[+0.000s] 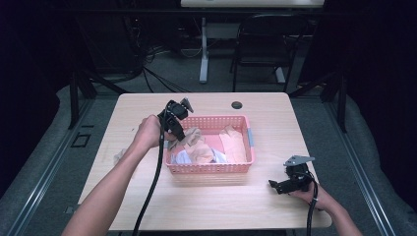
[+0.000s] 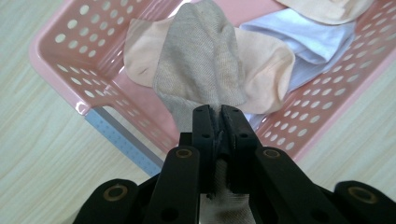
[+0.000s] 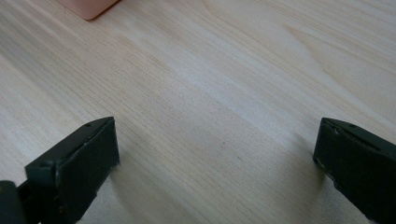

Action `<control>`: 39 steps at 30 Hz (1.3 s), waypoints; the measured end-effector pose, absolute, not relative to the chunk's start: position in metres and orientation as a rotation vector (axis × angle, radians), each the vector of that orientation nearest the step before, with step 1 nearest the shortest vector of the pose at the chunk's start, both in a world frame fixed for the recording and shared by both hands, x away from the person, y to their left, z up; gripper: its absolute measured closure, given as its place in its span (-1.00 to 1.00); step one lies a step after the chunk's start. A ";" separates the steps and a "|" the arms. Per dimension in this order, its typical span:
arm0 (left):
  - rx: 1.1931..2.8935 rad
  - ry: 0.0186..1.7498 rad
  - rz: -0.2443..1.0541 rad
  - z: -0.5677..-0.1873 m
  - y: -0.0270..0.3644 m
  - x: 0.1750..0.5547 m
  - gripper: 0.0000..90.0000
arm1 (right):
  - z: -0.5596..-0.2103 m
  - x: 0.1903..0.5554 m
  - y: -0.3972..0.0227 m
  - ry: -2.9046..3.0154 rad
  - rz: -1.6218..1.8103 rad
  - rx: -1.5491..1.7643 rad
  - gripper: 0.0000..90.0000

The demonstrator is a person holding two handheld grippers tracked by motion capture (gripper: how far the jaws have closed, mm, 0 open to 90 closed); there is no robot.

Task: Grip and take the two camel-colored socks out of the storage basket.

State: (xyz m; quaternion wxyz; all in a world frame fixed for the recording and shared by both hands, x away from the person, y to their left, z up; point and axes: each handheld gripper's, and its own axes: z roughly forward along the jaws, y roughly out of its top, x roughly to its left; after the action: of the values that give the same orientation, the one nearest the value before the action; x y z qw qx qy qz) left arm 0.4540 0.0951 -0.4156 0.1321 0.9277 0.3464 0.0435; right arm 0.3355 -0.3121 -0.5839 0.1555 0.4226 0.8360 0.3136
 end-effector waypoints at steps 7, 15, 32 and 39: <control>2.697 0.969 0.143 -0.396 0.090 0.452 0.88 | -0.584 0.335 -0.312 2.395 0.894 1.212 -1.00; 2.685 0.984 0.167 -0.385 0.106 0.450 0.88 | -0.584 0.335 -0.312 2.390 0.896 1.212 -1.00; 2.605 1.134 0.248 -0.360 0.183 0.439 0.87 | -0.584 0.335 -0.312 2.389 0.893 1.212 -1.00; 2.556 1.231 0.259 -0.363 0.223 0.432 0.87 | -0.584 0.335 -0.312 2.389 0.898 1.216 -1.00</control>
State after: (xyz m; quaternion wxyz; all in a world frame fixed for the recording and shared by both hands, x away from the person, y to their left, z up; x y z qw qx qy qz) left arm 0.4319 0.2230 -0.3629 0.1457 0.8876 0.4275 0.0901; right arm 0.3350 -0.3117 -0.5840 0.1566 0.4247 0.8347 0.3138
